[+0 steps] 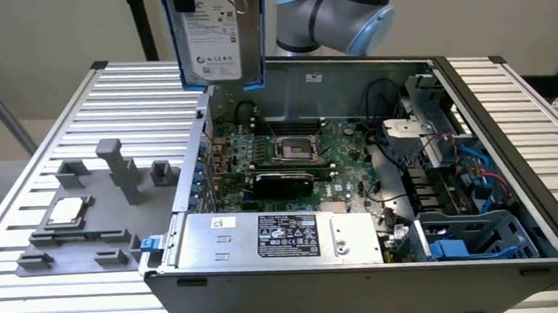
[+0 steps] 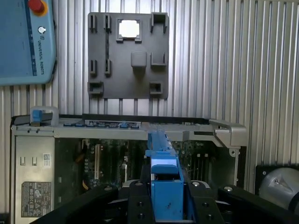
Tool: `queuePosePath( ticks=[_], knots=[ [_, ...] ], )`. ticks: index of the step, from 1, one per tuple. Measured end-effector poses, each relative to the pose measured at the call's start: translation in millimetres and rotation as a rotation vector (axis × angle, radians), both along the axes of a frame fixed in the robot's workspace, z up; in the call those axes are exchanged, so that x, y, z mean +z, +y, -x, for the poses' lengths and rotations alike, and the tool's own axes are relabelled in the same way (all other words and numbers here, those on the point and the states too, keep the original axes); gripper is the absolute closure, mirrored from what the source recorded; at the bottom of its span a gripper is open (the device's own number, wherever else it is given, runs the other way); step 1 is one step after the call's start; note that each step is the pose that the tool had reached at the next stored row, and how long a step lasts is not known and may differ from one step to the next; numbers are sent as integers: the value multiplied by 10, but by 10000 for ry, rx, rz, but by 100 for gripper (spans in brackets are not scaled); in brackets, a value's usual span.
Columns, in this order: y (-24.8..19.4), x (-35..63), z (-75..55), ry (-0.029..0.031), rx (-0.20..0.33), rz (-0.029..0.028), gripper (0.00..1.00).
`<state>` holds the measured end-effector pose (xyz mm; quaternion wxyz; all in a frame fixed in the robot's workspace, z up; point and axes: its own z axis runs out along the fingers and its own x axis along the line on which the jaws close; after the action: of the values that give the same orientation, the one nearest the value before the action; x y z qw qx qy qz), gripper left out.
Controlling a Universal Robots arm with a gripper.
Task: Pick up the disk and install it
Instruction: 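Pick up the disk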
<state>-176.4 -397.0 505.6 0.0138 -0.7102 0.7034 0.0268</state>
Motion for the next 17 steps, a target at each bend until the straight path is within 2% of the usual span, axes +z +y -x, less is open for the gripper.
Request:
queuePosePath(
  ticks=[12, 17],
  knots=[
    [-132, -1, -546, 0, 0, -111, 67],
    [-193, -1, -772, 1, -1, -140, 67]
  ],
)
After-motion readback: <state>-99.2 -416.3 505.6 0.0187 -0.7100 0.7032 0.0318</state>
